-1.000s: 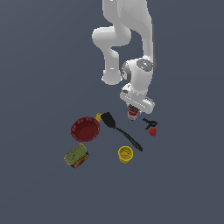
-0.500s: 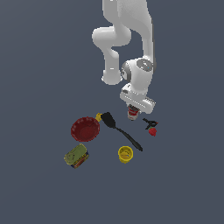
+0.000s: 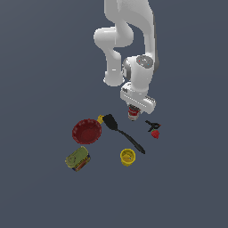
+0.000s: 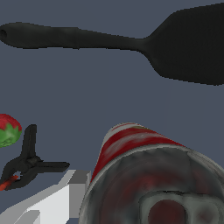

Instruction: Pick up a designated object from a clutter of objects.

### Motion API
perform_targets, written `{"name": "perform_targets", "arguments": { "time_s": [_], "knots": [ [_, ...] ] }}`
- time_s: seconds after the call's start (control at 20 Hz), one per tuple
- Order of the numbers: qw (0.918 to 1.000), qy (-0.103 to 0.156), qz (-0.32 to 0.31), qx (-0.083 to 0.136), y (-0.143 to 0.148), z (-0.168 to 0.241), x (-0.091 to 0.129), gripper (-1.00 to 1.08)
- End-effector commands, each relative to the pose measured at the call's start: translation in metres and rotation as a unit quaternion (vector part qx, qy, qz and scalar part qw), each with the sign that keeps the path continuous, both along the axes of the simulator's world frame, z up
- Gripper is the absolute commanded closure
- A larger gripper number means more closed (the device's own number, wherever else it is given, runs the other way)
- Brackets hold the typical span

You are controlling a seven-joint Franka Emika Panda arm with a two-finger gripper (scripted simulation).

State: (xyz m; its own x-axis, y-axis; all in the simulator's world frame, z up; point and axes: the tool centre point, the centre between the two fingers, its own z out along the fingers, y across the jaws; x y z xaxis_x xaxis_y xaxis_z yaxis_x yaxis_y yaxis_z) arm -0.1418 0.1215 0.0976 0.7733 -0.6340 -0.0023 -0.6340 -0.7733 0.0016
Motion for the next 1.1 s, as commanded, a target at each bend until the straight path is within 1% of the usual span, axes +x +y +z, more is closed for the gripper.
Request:
{"name": "perform_targets", "arguments": {
  "time_s": [0.0,0.4,1.05],
  "knots": [
    [1.0000,-0.002,0.000,0.001,-0.007,0.012,0.002,1.08],
    [1.0000,-0.001,0.000,0.003,-0.041,0.063,0.005,1.08],
    [1.0000,-0.001,0.000,0.003,-0.114,0.171,0.013,1.08]
  ]
}}
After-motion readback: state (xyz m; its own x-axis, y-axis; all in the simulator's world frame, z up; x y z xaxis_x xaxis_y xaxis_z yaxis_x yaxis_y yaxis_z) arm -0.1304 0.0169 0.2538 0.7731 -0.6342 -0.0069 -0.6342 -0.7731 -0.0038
